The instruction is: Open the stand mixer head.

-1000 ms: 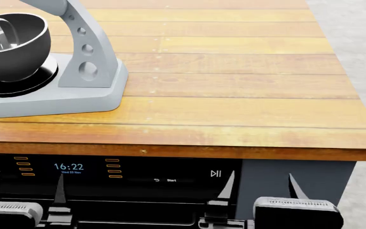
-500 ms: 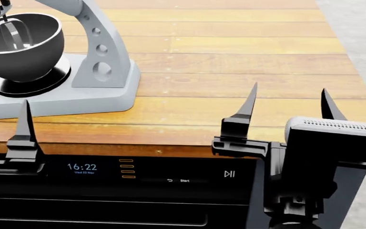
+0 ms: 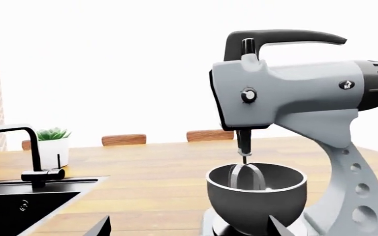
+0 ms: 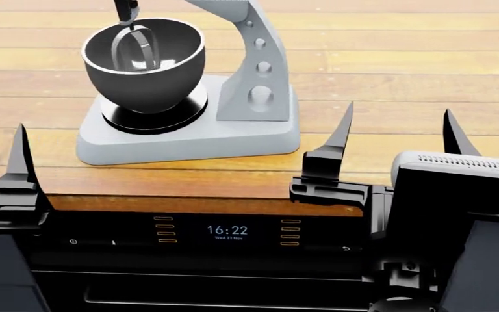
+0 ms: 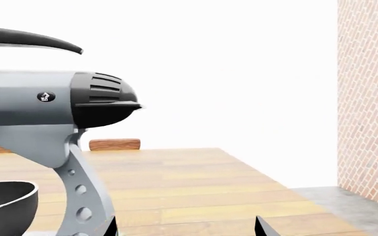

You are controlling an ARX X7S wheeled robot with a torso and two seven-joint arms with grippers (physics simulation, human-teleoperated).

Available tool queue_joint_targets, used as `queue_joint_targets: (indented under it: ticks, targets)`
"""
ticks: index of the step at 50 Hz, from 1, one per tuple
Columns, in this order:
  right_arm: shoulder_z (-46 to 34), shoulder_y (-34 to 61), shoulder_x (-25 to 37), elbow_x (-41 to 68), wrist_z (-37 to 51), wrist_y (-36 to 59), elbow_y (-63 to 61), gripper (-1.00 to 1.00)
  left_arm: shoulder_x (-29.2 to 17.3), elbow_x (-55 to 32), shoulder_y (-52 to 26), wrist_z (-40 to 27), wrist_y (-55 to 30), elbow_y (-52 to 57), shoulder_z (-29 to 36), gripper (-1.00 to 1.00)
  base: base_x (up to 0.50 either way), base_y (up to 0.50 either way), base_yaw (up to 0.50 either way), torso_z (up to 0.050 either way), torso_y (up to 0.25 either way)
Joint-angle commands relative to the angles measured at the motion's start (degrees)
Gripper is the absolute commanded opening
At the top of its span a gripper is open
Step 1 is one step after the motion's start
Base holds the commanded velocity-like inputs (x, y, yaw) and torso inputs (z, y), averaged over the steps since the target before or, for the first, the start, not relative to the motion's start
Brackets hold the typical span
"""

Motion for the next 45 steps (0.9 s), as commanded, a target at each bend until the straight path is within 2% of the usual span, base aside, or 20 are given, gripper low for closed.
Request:
queue_joint_targets:
  ticks: [1,21,29,45]
  targets:
    - [-0.34,0.05,0.47,0.49,0.57,0.03,-0.20,1.00,-0.30,-0.31,-0.04,-0.53,-0.15,0.54,0.04,1.00,0.00,0.50,0.00,0.000,0.000]
    - [-0.64,-0.14,0.97,1.54,1.53,0.40,-0.43,1.00,-0.84,-0.70,0.15,-1.33,0.24,0.63,0.27,1.00,0.00,0.49,0.00,0.000,0.000]
    - [1.08,0.16,0.34,4.21,1.53,1.09,-0.82,1.00,-0.97,-0.97,0.18,-1.50,0.63,0.38,0.38,1.00,0.00,0.07,0.00,0.000,0.000]
    - [0.02,0.26,1.05,3.30,2.99,0.37,-0.25,1.00,-1.29,-1.72,0.12,-1.94,0.36,1.08,0.34,1.00,0.47,0.00,0.00,0.000,0.000]
